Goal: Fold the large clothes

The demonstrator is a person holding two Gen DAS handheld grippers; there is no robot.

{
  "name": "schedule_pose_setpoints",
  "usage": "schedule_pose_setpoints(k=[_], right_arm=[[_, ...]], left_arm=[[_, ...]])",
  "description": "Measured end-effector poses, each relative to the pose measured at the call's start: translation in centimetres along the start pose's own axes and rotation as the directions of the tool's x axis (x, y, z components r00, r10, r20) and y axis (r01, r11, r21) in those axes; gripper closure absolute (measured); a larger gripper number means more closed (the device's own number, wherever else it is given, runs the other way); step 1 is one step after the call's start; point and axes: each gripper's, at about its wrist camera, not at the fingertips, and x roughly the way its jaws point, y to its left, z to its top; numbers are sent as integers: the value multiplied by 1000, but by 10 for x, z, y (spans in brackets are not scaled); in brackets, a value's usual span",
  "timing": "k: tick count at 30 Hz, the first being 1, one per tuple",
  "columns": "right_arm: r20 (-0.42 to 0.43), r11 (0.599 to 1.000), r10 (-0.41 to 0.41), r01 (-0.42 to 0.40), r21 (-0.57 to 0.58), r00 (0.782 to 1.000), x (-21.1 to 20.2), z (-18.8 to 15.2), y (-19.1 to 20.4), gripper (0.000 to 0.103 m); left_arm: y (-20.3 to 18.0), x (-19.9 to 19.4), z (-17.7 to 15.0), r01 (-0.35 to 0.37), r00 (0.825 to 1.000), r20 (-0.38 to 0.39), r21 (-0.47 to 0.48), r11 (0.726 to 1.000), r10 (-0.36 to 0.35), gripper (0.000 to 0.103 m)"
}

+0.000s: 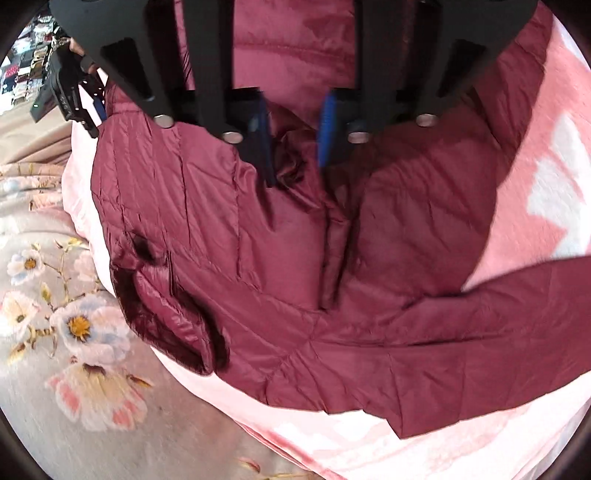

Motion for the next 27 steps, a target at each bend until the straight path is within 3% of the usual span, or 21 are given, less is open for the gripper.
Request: schedule_pose_setpoints(k=[1,3,6,7,9,12,14,17,20,23,25,27], right_arm=[[-2,1000,4,-4,12,1000,6,7,-3,66],[-10,1000,-5,6,23,1000,13,16,-5,100],[70,998,66,-67,6,995,-6,25,7,101],[126,997,57,-51,-53,990,-20,23,17,101],[201,983,-36,71,-171,979,-32,13,32,101],[133,964,-139,165,-209,981,-5,4,21,101],[65,971,-146,155,-179,987,13,0,8,101],[78,963,-165,177,-201,983,12,0,12,101],[98,954,-171,189,-232,980,10,-3,20,101],[112,948,-131,157,-275,985,8,-10,31,101],[117,934,-142,172,-313,983,10,-14,37,101],[98,929,-167,190,-317,981,15,-13,36,101]], left_arm=[[-1,-4,5,-13,1000,18,10,1000,13,96],[-1,-20,13,-20,997,70,26,999,18,97],[-1,-40,20,-33,991,135,43,999,27,101],[-1,-43,20,-103,981,173,59,993,92,103],[8,-33,15,-201,964,191,78,976,184,103],[26,0,4,-235,968,109,82,969,225,103],[26,0,-3,-238,965,132,85,968,226,103],[20,-19,-6,-150,982,129,70,986,140,103],[-2,-44,-8,-109,982,167,111,988,90,102],[-23,-42,-11,-79,988,141,167,983,55,76],[-35,-19,-14,-120,989,112,190,974,100,73],[-33,6,-18,-219,974,101,199,955,202,75]])
